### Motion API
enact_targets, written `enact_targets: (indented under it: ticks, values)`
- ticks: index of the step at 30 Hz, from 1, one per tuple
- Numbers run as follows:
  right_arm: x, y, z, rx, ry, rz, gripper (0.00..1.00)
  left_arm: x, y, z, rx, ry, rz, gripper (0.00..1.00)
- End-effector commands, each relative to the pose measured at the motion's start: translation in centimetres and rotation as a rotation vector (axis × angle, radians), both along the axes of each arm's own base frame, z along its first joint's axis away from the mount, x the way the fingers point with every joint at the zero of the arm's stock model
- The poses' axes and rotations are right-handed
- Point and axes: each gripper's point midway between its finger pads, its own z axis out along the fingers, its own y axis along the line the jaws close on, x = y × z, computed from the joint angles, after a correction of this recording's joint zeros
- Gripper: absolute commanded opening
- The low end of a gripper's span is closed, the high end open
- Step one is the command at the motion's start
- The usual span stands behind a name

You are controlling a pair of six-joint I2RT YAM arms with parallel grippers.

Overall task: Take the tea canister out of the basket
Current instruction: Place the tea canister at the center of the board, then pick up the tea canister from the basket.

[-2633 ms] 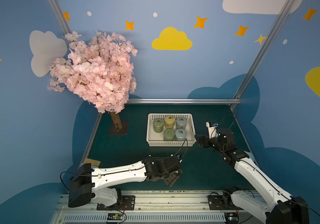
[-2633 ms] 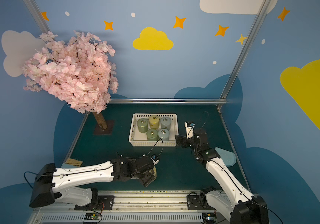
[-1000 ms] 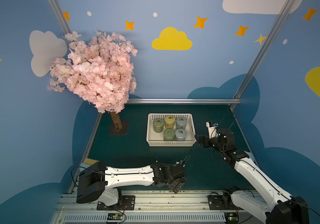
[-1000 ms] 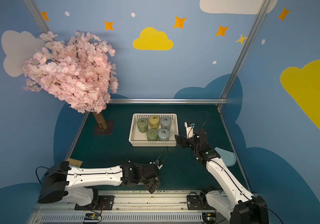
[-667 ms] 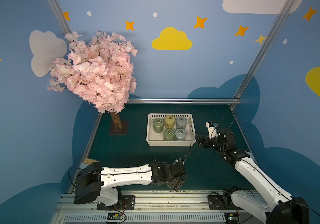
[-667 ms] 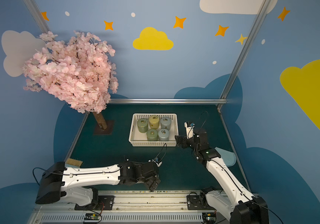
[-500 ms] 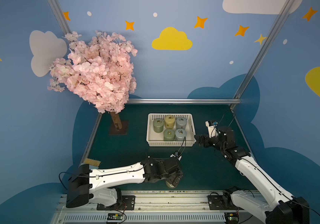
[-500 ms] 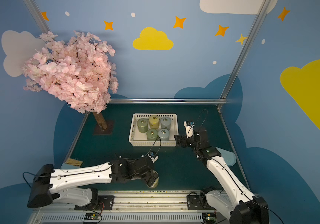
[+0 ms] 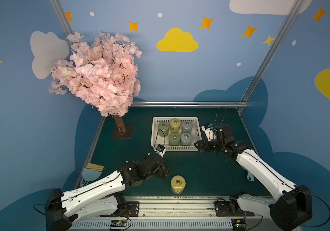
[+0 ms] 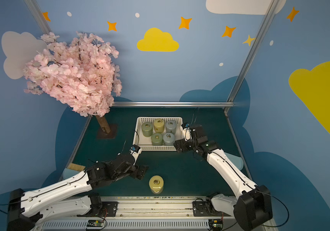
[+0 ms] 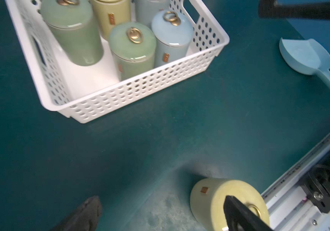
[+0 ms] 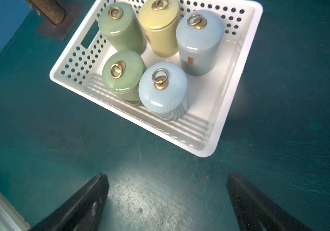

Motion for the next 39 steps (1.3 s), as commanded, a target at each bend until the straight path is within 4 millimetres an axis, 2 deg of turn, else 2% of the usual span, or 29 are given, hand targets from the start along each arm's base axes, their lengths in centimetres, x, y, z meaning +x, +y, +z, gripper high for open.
enact_targets:
  ticks: [1, 5, 10, 16, 26, 39]
  values:
    - [-0.3, 0.4, -0.2, -0.045, 0.037, 0.033, 0.98, 1.3, 1.8, 1.2, -0.018, -0.098, 0.035, 1.0]
    - [0.2, 1.3, -0.4, -0.07, 0.052, 0.059, 0.98, 1.9, 3.8, 1.3, -0.03, -0.169, 0.074, 1.0]
    - [1.2, 2.2, -0.9, -0.103, 0.064, 0.07, 0.98, 2.2, 5.2, 1.1, -0.019, -0.253, 0.089, 1.0]
    - [2.5, 3.3, -1.9, -0.148, 0.108, 0.074, 0.97, 2.3, 5.3, 0.1, -0.008, -0.325, 0.059, 1.0]
    - [4.6, 4.7, -3.9, -0.205, 0.186, 0.071, 0.98, 1.6, 6.0, 0.4, -0.077, -0.428, 0.045, 1.0]
    - [6.8, 6.1, -6.6, -0.257, 0.216, 0.073, 0.98, 1.7, 6.8, 0.2, -0.061, -0.44, 0.073, 1.0]
